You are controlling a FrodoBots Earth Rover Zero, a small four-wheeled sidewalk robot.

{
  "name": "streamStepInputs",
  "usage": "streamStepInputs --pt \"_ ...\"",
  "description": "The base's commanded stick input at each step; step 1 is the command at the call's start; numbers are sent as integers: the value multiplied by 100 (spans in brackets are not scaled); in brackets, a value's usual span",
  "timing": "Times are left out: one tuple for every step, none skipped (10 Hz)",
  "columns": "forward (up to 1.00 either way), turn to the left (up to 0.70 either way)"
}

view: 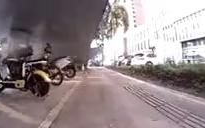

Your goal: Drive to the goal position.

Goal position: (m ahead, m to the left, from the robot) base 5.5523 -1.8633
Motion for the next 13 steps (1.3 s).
streamStepInputs --pt "70 -14" --pt "70 -11" --pt "70 -4" --pt "45 0" --pt "45 0" --pt "45 0" --pt "45 0" --pt "45 0" --pt "45 0" --pt "45 0" --pt "45 0" --pt "45 0" --pt "45 0"
